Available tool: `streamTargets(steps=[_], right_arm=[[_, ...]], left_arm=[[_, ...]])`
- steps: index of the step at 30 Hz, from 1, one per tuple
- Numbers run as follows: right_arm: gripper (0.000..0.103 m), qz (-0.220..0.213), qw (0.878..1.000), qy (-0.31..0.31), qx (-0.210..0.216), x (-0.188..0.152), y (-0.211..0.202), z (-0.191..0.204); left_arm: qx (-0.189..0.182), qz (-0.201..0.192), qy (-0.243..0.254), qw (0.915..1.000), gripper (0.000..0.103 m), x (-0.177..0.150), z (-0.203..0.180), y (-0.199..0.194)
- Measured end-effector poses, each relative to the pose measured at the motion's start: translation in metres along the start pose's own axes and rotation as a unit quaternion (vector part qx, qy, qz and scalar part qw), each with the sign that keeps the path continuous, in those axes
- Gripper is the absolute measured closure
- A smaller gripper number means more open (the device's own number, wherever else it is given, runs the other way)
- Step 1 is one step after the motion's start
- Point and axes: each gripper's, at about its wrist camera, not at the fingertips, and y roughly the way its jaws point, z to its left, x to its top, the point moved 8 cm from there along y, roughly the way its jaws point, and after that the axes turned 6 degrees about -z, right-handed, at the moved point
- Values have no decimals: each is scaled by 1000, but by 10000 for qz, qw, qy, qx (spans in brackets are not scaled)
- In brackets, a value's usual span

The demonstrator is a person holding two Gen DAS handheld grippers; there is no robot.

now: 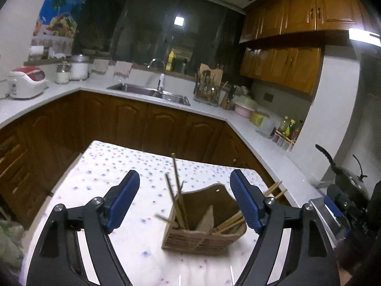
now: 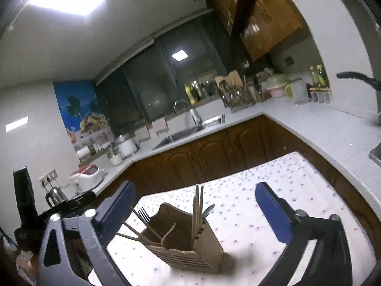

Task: Organize utensils
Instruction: 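Open both tools to release the chopsticks into the holder, then move both open tools down over the steel chopsticks on the cloth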

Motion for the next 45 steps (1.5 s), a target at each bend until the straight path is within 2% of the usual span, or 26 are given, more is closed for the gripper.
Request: streamTargets(steps=[7,15,24,33,41,45], right_arm=[[0,127,9998,-10,-124,-24,-37,-9],[0,647,9973,-39,-355,-77,-71,-21],[0,1201,9914,-71,-519,-130,-92,-27],[0,1635,9832,-217,-786,-168,-98,-32],[1,1943,9768,-304,-848,-194,-99,-37],[1,2006,9753,-264,-882,-197,-99,-41]], left_arm=[[277,79,9,9996,16,-36,19,-41],[509,705,77,9962,16,-101,43,-56],[604,1295,226,9895,16,-162,51,-65],[611,2009,700,9752,16,-222,41,-61],[486,2475,960,9629,16,-252,30,-45],[572,2622,1160,9563,16,-264,28,-36]])
